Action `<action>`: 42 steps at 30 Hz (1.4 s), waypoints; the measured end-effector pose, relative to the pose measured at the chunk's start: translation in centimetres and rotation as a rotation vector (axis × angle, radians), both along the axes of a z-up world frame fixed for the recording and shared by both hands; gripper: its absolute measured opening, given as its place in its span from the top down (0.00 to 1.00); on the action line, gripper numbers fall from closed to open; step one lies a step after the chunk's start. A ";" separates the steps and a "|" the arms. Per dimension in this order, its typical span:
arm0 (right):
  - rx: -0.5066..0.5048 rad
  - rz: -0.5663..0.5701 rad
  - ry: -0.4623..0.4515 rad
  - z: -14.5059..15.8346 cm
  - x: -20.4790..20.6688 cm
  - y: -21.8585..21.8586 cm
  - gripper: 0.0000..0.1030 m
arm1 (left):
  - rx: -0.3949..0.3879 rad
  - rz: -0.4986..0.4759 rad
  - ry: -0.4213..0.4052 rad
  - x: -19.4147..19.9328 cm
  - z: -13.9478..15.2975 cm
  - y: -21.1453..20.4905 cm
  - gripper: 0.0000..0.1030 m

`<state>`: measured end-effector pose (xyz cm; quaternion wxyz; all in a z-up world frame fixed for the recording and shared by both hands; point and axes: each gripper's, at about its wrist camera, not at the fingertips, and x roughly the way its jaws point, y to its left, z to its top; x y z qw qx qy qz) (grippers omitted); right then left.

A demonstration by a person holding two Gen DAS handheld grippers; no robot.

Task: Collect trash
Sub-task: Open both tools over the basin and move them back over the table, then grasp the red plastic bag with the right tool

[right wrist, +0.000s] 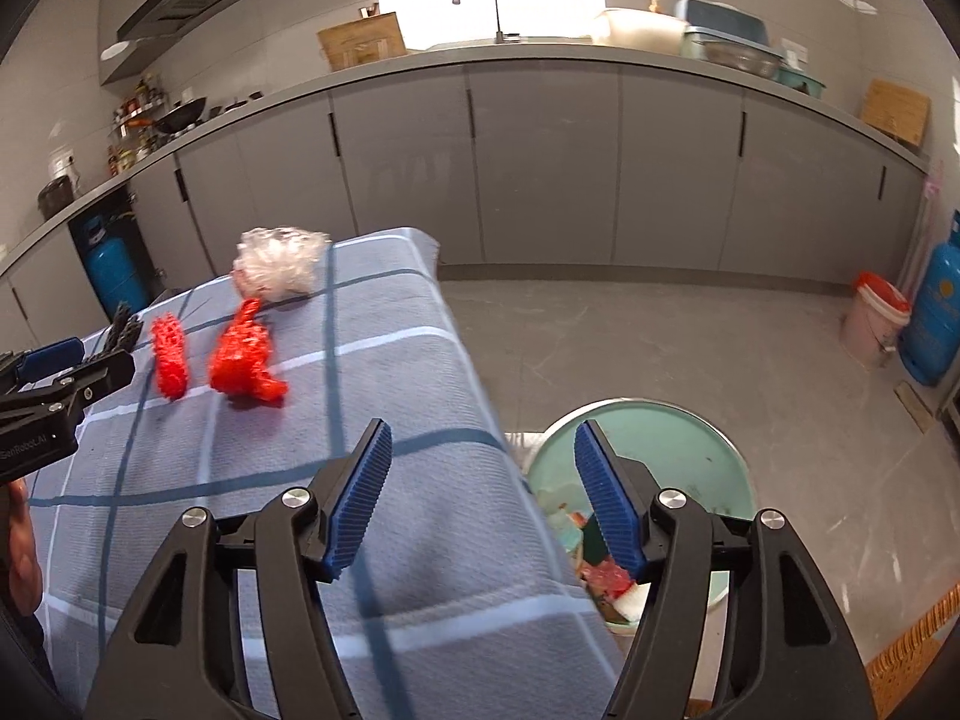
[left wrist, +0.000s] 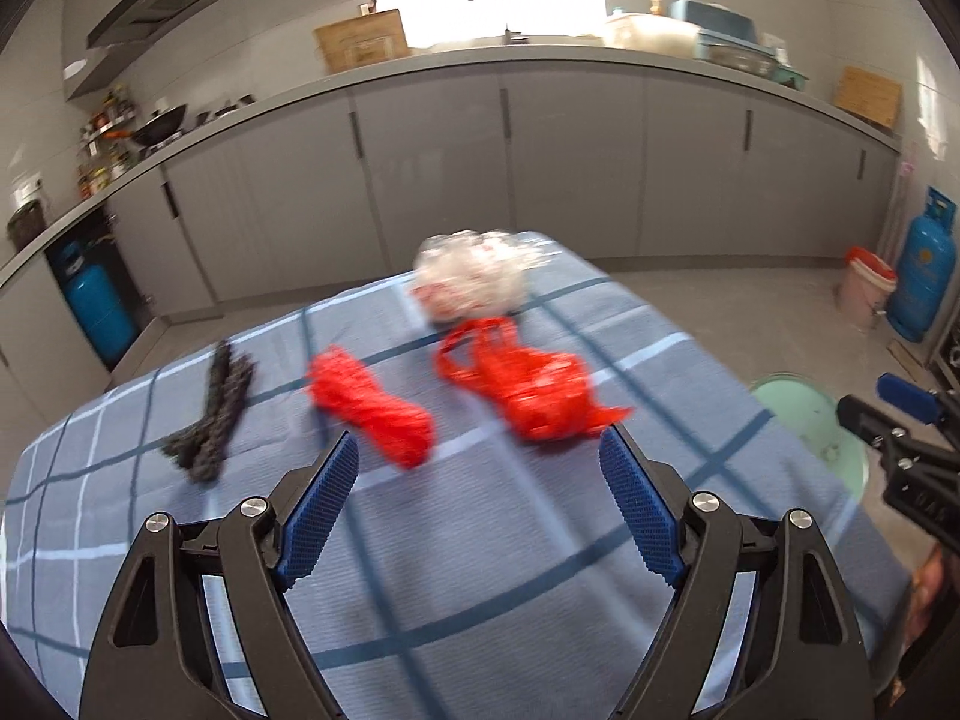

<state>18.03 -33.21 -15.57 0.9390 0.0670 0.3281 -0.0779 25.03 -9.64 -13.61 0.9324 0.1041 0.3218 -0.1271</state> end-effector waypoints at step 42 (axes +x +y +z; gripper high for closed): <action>-0.049 0.228 0.139 -4.6 14.9 13.8 0.63 | 0.034 0.351 0.099 13.5 -6.1 16.7 0.07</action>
